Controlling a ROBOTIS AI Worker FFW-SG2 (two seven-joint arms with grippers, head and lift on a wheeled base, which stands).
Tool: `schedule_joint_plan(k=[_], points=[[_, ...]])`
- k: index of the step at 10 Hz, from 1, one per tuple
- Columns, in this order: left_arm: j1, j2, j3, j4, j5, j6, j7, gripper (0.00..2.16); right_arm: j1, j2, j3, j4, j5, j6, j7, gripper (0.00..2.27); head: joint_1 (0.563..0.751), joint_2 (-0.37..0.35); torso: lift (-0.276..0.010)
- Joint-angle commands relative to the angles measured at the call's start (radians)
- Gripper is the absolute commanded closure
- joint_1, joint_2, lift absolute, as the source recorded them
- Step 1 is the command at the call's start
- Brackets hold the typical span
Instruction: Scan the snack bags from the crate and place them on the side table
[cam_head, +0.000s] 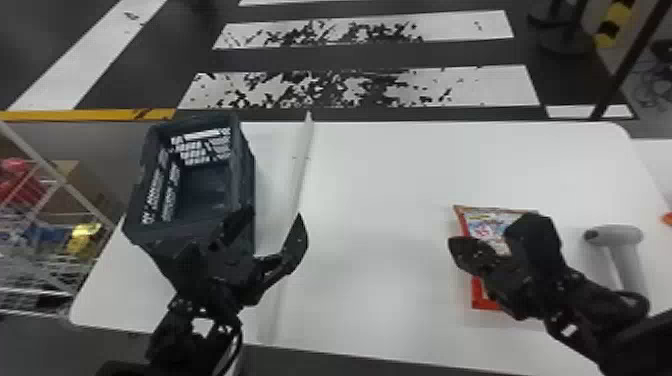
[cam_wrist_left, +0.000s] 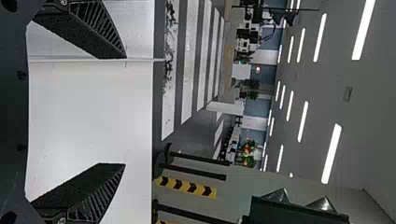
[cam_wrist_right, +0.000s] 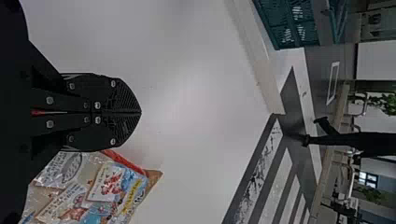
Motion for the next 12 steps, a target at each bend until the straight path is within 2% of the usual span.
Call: schedule_joint_plan(k=[1,2,3,4,5,8,12], points=[[0.0,0.0,0.0,-0.002,0.0,-0.003,0.0,0.04,0.045,0.004,-0.09,-0.121,-0.076,0.042,0.0,1.67,0.695,0.143,-0.081],[0.0,0.0,0.0,-0.002,0.0,-0.003,0.0,0.04,0.065,0.006,-0.156,-0.169,-0.116,0.054,0.0,1.22,0.695,0.134,-0.081],[0.0,0.0,0.0,0.0,0.0,-0.003,0.0,0.04,0.082,0.009,-0.226,-0.198,-0.147,0.076,-0.002,0.54,0.695,0.111,-0.081],[-0.001,0.0,0.0,0.001,0.0,-0.003,0.0,0.04,0.097,0.012,-0.295,-0.21,-0.171,0.088,-0.002,0.22,0.695,0.078,-0.081],[-0.005,0.0,0.0,0.008,0.0,-0.003,0.0,0.04,0.109,0.02,-0.357,-0.212,-0.194,0.097,-0.004,0.14,0.695,0.056,-0.081],[-0.009,0.0,-0.001,0.014,0.0,-0.003,-0.002,0.04,0.129,0.027,-0.472,-0.184,-0.196,0.143,-0.002,0.13,0.695,-0.055,-0.081],[-0.012,0.0,-0.008,0.021,0.0,-0.003,-0.002,0.04,0.118,0.014,-0.506,-0.086,-0.156,0.208,0.004,0.13,0.695,-0.149,-0.081]])
